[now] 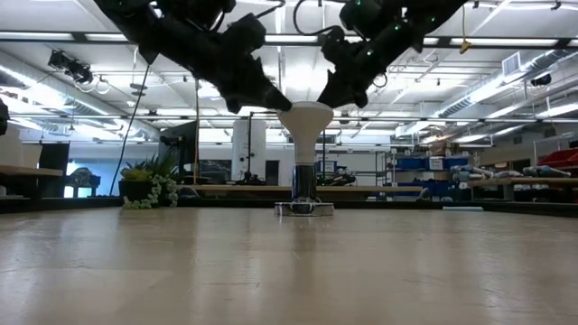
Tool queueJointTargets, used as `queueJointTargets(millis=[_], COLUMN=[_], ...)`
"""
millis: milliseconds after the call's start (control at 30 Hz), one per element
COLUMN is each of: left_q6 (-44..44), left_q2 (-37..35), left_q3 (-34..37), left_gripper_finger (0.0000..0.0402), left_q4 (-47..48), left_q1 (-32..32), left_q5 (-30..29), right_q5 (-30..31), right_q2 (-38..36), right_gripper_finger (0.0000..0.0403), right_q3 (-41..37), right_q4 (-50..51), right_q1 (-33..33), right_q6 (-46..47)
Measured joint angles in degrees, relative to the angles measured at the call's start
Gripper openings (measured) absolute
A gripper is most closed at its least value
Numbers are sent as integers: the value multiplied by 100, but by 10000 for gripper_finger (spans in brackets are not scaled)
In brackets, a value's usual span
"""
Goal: Screw lightbulb
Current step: Insert the white lightbulb into the desk lamp
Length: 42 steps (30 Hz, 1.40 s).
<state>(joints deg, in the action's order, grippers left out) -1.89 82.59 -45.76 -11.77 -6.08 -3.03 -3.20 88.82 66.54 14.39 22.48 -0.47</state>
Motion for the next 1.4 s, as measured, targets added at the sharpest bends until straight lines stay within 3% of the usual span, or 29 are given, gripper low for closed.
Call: queueJointTargets(millis=[133,600,1000,1400], left_q6=[9,31,22,15], left_q2=[95,255,253,253], left_q3=[0,0,2,2], left_gripper_finger=[9,9,9,9], left_q4=[-413,-526,-262,-271], left_q1=[58,-138,-207,-512], left_q5=[-22,-455,-913,-1001], right_q5=[-123,-255,-234,-145], right_q2=[221,230,183,-303], right_gripper_finger=[11,11,11,11], right_q3=[-2,0,7,-9], right_q4=[-161,-2,706,1460], right_q1=[28,22,4,-232], right_q6=[-63,-59,39,179])
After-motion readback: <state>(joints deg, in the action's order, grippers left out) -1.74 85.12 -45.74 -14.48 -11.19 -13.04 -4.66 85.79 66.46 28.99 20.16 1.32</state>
